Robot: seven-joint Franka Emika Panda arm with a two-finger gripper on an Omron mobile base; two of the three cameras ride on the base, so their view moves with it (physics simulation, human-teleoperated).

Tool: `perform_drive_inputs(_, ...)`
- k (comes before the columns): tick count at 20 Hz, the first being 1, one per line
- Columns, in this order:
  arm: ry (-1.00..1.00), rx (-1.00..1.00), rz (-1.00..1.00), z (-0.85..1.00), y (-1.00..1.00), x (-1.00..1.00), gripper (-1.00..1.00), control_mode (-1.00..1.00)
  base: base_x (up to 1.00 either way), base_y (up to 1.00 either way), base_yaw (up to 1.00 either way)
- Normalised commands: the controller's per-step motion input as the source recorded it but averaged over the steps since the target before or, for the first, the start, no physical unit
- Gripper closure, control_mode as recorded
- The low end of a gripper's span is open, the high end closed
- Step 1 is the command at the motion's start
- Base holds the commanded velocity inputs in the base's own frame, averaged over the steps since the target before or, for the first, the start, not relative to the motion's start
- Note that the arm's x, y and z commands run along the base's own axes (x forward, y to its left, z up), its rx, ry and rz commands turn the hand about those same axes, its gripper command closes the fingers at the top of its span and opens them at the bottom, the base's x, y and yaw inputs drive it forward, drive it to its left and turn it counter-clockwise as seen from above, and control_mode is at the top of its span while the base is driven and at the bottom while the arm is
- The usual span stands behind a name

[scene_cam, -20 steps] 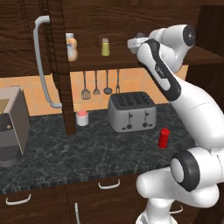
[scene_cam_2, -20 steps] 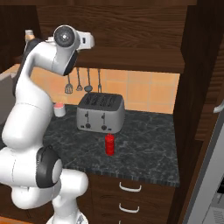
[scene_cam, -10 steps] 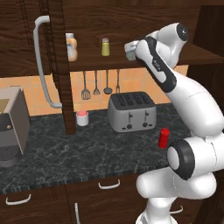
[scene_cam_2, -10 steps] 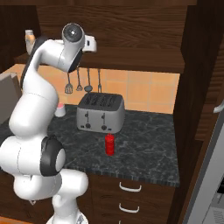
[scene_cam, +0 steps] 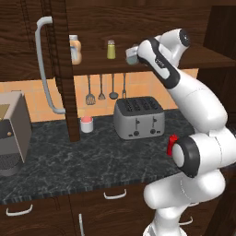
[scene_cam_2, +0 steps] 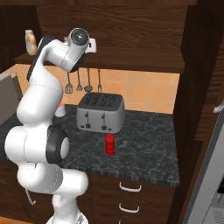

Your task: Put the shaker and condiment bottle from the counter next to their counterparts in the cabinet.

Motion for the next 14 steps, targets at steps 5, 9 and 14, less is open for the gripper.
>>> perform_drive_inputs(5, 0.00, 0.00, 0.03, -0.06, 0.25, 0.61, 1.00, -1.00, 0.00, 0.00, 0.00)
perform_drive_inputs(9, 0.05, -0.03, 0.02, -0.37, 0.14, 0.47, 1.00, -1.00, 0.00, 0.00, 0.00)
perform_drive_inputs(14, 0.14, -0.11, 0.00, -0.75, 0.19, 0.59, -1.00, -1.00, 0.00, 0.00, 0.00)
